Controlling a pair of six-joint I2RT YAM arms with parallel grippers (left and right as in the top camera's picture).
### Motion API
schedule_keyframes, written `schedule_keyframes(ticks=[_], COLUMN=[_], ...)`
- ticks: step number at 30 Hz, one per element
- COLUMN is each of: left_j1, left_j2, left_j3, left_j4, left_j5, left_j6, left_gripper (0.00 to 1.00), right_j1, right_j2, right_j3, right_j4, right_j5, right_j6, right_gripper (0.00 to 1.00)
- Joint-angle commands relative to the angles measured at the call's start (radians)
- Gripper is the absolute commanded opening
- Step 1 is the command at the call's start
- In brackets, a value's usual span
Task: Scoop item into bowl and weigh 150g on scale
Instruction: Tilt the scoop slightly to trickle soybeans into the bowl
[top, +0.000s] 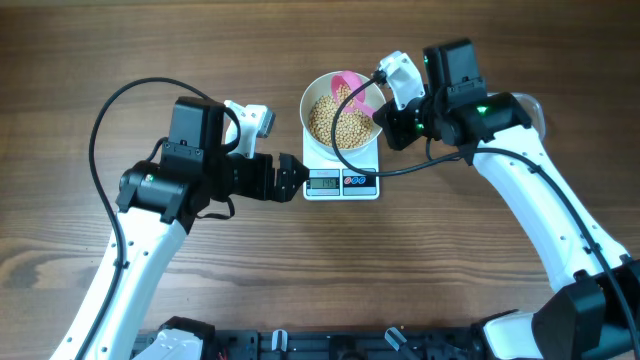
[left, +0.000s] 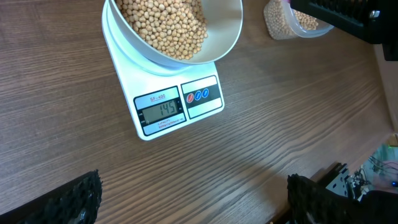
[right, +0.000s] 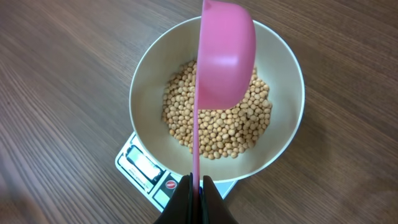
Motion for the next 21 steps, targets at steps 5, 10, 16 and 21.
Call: schedule_keyframes(ticks=[5, 10, 16, 21], left_j1=[0.007, 0.007, 0.007, 0.007], left_j2=[-0.001, -0.001, -0.001, -0.001], left_j3=[0.02, 0.02, 0.02, 0.02], left_j4=[0.003, 0.003, 0.003, 0.003], left_j5=[-0.003, -0.003, -0.003, -0.003], left_j6=[0.002, 0.002, 0.002, 0.002], left_gripper=[1.0, 1.0, 1.0, 1.0], right_j1=[0.002, 0.001, 0.001, 0.001], right_j2=[-0.026, -0.026, -0.026, -0.026], right_j3=[0.021, 0.021, 0.021, 0.021], right_j4=[-0.004, -0.002, -0.01, -0.011], right_j5=[0.035, 0.018, 0.045, -0.005], right_j6=[-0.061, -0.061, -0.04, -0.048], right_gripper=[0.04, 0.04, 0.04, 0.04])
